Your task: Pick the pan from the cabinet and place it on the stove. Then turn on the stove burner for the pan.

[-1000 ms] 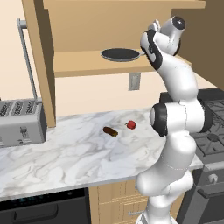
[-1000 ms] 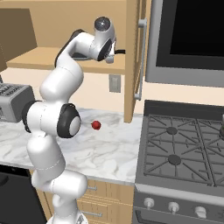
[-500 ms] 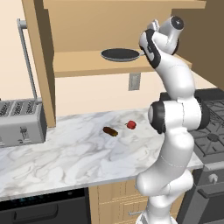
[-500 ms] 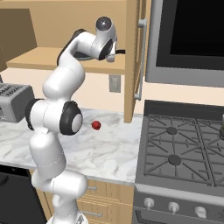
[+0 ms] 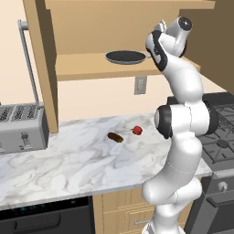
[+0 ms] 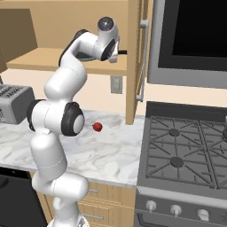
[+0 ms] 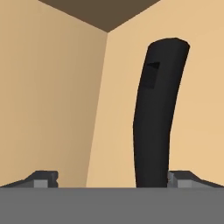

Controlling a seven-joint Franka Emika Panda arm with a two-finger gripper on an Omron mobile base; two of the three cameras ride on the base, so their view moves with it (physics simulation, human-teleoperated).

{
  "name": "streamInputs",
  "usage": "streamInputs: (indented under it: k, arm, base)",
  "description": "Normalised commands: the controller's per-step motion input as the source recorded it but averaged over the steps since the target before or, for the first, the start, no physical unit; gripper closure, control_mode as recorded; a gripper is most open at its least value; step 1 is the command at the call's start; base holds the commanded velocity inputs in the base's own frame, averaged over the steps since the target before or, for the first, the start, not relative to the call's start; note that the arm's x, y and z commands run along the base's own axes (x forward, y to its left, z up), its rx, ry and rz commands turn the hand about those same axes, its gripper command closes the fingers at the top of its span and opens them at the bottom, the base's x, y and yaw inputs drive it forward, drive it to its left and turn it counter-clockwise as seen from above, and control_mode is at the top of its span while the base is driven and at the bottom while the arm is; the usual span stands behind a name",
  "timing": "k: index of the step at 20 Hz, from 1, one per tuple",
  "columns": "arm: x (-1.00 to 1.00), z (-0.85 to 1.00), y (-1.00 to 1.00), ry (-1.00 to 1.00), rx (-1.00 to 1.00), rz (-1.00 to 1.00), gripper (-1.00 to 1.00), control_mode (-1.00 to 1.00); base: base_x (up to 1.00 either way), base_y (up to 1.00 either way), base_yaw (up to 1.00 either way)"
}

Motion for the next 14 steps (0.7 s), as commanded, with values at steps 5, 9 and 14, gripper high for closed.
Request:
streamInputs:
  k: [5,9,14]
  arm:
    - [0.00,-0.27,-0.53,0.00,-0.02,0.00,-1.00,-1.00]
    - [0.03,-0.30,-0.53,0.00,-0.04,0.00,-1.00,-1.00]
    - [0.16,-0.39,-0.42,0.00,-0.05,0.00,-1.00,-1.00]
  base:
    - [0.00,0.00,0.00]
    - [0.00,0.00,0.00]
    - [0.00,0.00,0.00]
